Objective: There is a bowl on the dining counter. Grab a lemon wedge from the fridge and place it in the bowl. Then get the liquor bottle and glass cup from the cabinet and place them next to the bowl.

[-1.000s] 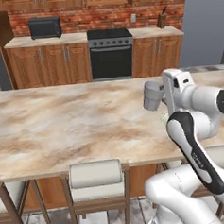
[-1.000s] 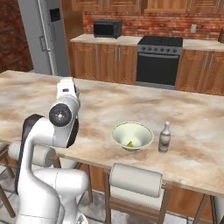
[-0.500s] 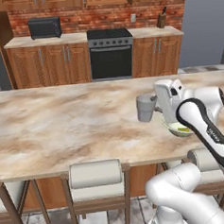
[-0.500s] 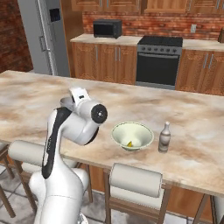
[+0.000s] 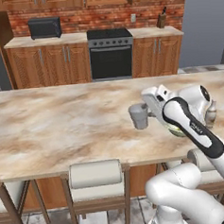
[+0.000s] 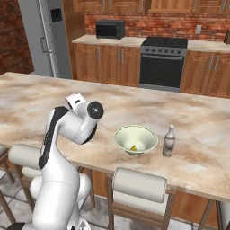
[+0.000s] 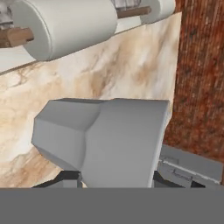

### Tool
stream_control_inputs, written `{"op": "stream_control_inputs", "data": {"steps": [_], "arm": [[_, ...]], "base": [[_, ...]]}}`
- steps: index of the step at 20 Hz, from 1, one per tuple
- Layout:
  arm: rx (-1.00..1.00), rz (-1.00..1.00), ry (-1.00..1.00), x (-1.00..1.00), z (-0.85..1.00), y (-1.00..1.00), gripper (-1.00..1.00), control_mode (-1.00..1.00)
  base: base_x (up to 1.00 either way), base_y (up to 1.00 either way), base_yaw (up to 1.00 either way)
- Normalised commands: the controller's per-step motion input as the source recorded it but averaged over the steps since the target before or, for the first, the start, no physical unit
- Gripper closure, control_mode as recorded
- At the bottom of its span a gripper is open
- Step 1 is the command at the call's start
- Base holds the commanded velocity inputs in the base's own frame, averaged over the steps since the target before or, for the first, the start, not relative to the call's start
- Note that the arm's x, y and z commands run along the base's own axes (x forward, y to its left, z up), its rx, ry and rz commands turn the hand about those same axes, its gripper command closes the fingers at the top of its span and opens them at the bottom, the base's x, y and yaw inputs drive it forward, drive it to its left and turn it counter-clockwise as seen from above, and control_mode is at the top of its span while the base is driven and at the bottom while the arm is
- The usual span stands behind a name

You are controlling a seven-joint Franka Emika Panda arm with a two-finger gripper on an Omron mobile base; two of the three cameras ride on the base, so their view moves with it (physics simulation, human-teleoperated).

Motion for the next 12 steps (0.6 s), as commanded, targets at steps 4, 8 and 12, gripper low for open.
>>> {"op": "stream_control_inputs", "data": {"steps": [4, 8, 12], "arm": [[-0.21, 0.00, -0.03, 0.06, -0.34, 0.09, 1.00, -1.00], [-0.09, 0.00, -0.10, 0.01, -0.33, 0.00, 1.00, -1.00], [0.00, 0.00, -0.16, 0.09, -0.23, 0.00, 1.00, -1.00]], "base": [[0.00, 0.00, 0.00], [0.00, 0.00, 0.00], [0.00, 0.00, 0.00]]}}
